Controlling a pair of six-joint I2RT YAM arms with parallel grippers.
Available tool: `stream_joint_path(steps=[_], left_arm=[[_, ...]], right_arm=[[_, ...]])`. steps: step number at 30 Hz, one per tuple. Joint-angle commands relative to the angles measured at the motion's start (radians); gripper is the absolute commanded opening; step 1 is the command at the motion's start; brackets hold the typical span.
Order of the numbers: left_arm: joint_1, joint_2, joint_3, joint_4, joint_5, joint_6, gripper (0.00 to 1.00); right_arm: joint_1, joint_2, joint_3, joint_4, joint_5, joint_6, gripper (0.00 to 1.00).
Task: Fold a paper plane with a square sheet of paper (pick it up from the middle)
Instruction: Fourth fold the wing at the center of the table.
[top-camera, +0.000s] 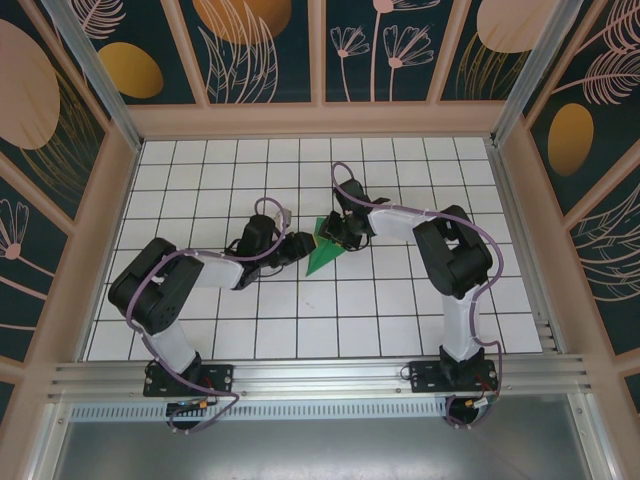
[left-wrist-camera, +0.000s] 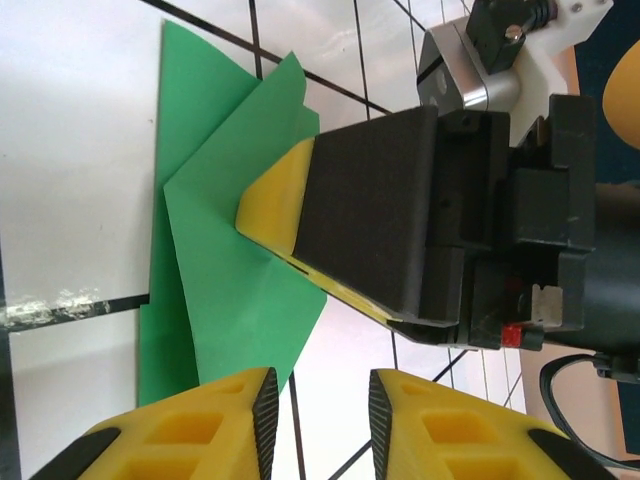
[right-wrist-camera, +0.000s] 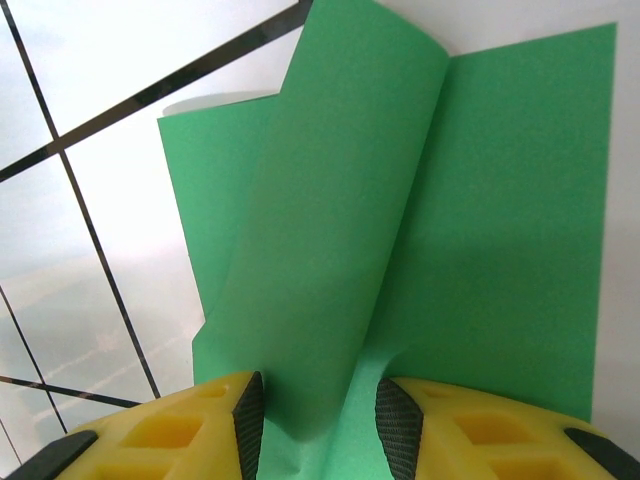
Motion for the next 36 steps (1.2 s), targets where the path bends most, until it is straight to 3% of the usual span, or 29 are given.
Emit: stream_joint_path(steps=[1,10,17,36], left_arm=[[-0.013,0.026,0.033,-0.051,0.040,0.017,0.33],[-0.022,0.078,0.086,-0.145,0.051,0.039,0.29],[-0.021,0.088,0.104,-0.212,-0.011,0.055,0.26],[-0.021,0.123,0.117,-0.243,-0.030,0.053,0.21]], right_arm=[[-0.009,0.124,-0.064,-0.087,0.121,0.010,0.42],[-0.010,0.125,-0.065,-0.087,0.121,0.012,0.42],[-0.010,0.125,-0.067,-0.085,0.120,0.009,0.42],[-0.011,0.125,-0.074,-0.081,0.120,0.010,0.42]])
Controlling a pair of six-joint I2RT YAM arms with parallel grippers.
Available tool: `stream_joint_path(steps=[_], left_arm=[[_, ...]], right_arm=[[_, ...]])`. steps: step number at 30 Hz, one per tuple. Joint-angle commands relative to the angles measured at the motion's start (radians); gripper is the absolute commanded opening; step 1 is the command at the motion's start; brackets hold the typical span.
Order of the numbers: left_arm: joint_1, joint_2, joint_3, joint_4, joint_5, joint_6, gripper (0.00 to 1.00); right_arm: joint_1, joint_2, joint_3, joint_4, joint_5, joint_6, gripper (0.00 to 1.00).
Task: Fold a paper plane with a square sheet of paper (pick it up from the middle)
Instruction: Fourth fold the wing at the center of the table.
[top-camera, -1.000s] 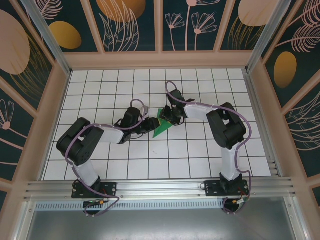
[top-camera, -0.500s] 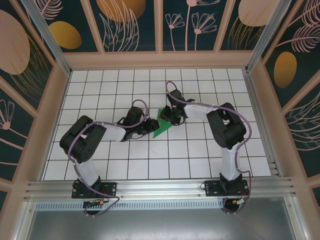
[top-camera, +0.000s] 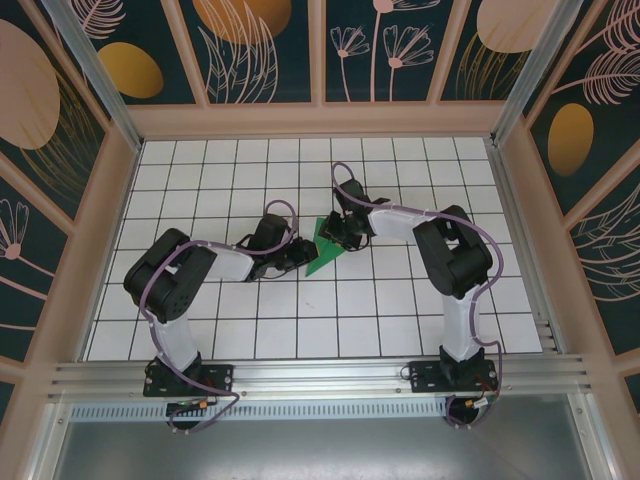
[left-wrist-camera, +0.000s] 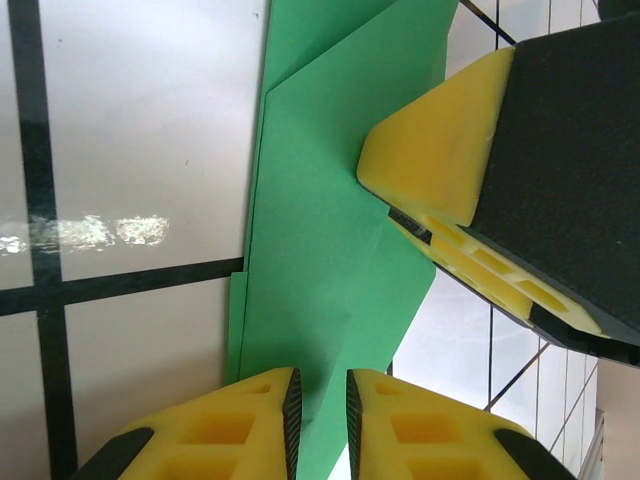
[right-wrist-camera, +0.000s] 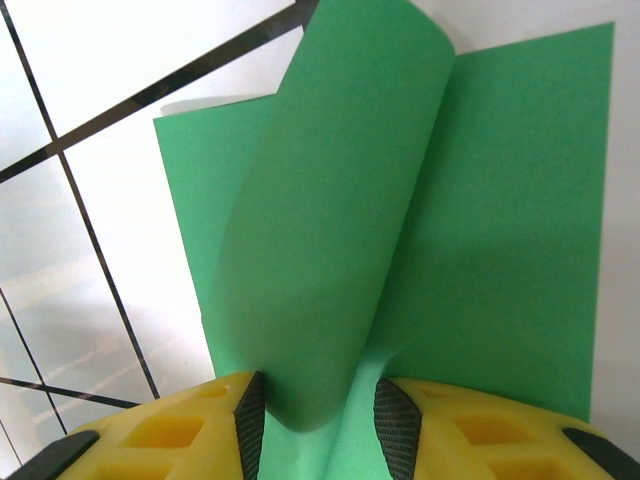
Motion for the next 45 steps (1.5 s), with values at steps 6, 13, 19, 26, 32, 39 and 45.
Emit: stream_joint_path(steps=[6,13,19,26,32,39,45], left_arm=[[-0.005,0.016,0.015,-0.078,-0.041,0.021,0.13],[-0.005,0.013,0.018,-0.105,-0.055,0.025,0.08],[-0.003,0.019,0.019,-0.118,-0.058,0.026,0.06],[-0.005,0.030,0.026,-0.150,-0.058,0.048,0.05],[-0.005,0.029,0.031,-0.157,-0.057,0.059,0.07],[-0.005,0.034,0.040,-0.169,-0.056,0.063,0.08],[-0.005,0.042,0.038,-0.186,-0.068,0.059,0.06]], right_arm=[[-0.012,0.129,-0.071,-0.084,0.118,0.006,0.38],[-0.010,0.136,-0.066,-0.087,0.119,0.005,0.38],[-0.011,0.137,-0.063,-0.090,0.121,0.005,0.38],[-0.010,0.111,-0.051,-0.089,0.113,0.003,0.38],[-0.010,0.112,-0.059,-0.086,0.118,0.006,0.32],[-0.012,0.119,-0.063,-0.080,0.118,0.004,0.32],[-0.011,0.120,-0.056,-0.080,0.109,-0.007,0.32]])
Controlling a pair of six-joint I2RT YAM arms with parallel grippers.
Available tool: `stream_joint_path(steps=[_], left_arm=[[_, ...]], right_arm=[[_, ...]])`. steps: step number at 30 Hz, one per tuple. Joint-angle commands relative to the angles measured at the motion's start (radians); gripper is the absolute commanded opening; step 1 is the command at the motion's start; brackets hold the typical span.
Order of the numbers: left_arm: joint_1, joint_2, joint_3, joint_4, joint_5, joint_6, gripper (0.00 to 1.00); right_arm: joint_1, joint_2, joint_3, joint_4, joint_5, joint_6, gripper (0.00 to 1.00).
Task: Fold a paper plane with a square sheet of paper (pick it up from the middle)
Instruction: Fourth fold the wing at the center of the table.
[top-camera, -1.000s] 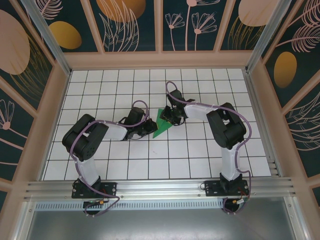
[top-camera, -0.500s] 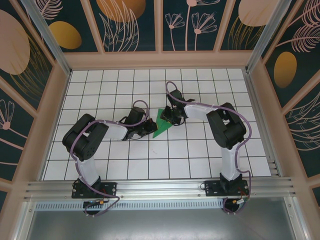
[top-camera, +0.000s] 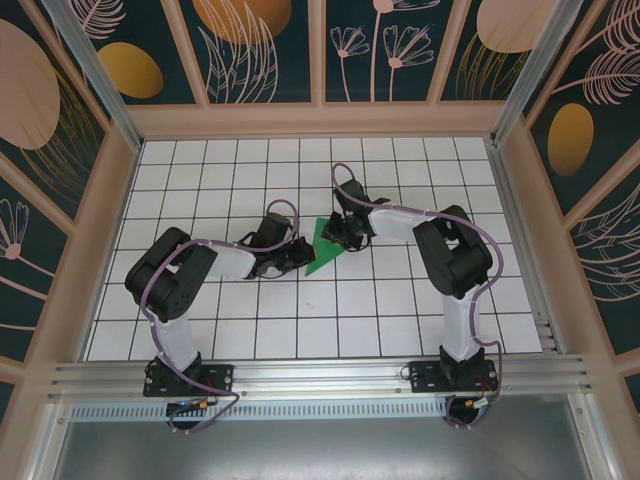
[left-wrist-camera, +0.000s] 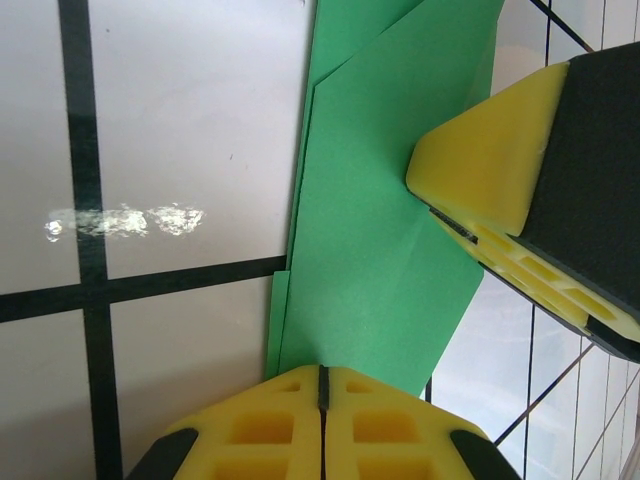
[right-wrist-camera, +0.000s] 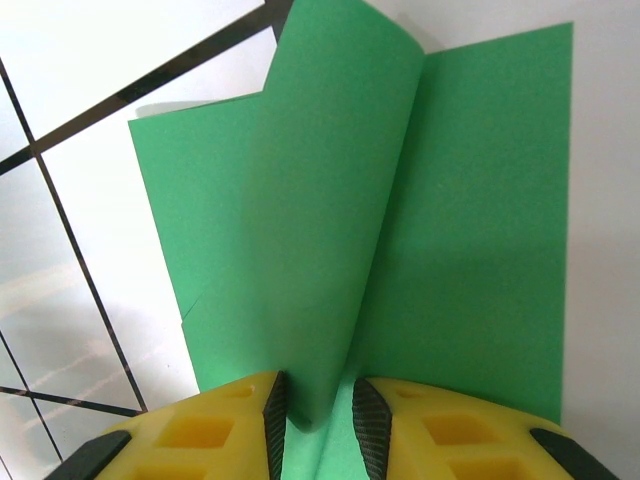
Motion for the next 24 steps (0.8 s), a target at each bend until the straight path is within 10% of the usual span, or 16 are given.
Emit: stream_joint_path(steps=[1,24], left_arm=[[-0.002,0.038,0.002,-0.091,-0.038,0.024,0.05],[-0.009,0.109,0.021,-0.298,-0.158,0.110,0.01]], right_arm=[[-0.008,0.119,-0.054,-0.069,0.097,-0.009,0.32],[-0.029,-0.088,0.010,0.016,0.002,-0.107,0.40]])
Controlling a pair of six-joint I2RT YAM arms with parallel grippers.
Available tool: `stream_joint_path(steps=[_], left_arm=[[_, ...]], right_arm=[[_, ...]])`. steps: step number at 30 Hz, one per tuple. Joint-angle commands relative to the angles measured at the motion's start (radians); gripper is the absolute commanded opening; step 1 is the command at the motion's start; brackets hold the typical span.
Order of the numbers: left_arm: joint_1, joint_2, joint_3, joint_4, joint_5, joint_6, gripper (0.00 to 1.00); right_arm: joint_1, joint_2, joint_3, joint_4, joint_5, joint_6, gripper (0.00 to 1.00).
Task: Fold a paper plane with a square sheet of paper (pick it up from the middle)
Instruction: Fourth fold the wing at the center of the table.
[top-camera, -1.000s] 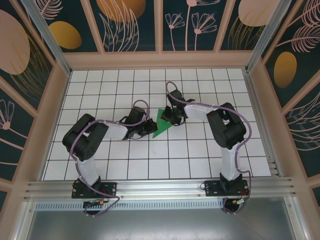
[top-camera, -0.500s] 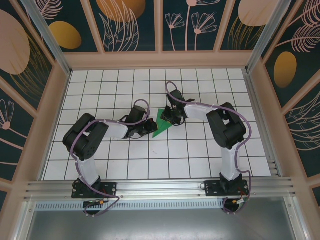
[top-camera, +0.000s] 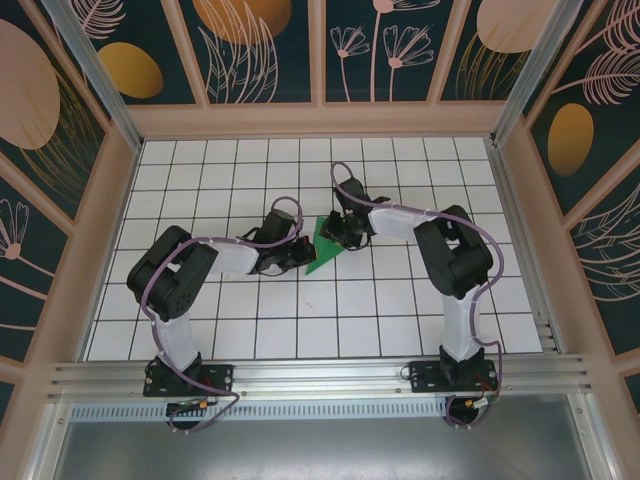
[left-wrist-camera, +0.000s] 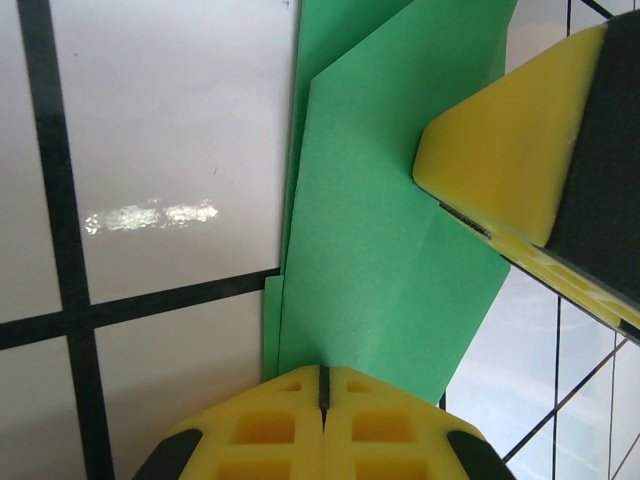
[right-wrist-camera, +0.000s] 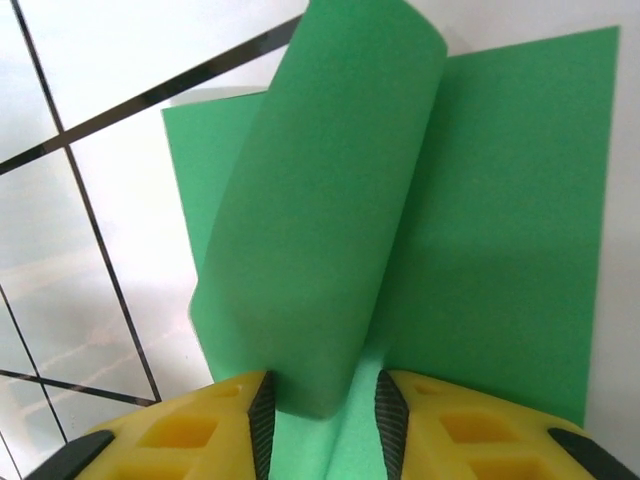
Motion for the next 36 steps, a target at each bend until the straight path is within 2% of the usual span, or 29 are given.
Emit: stream_joint_path(steps=[1,4,6,11,15,24,36], left_arm=[[-0.001,0.093,-0.041,-0.190,-0.133,0.031,0.01],[-0.002,0.094,-0.039,-0.191,-0.134,0.031,0.01],[-0.004,0.097,-0.035,-0.191,-0.134,0.031,0.01],[-0.004,0.098,-0.035,-0.190,-0.134,0.030,0.00],[-0.004,0.096,-0.034,-0.192,-0.136,0.028,0.00],[-0.005,0.094,-0.034,-0.193,-0.136,0.027,0.00],[-0.007,0.093,-0.036,-0.200,-0.131,0.034,0.00]], right_arm=[[-0.027,-0.106,-0.021,0.048,0.002,-0.079,0.42],[-0.025,-0.179,-0.077,0.120,-0.054,-0.122,0.43],[-0.024,-0.194,-0.092,0.128,-0.078,-0.145,0.40],[-0.010,-0.163,-0.113,0.148,-0.146,-0.158,0.20],[-0.003,-0.124,-0.106,0.143,-0.164,-0.159,0.11],[-0.001,-0.058,-0.113,0.150,-0.202,-0.175,0.06],[-0.017,0.006,-0.122,0.148,-0.163,-0.206,0.06]])
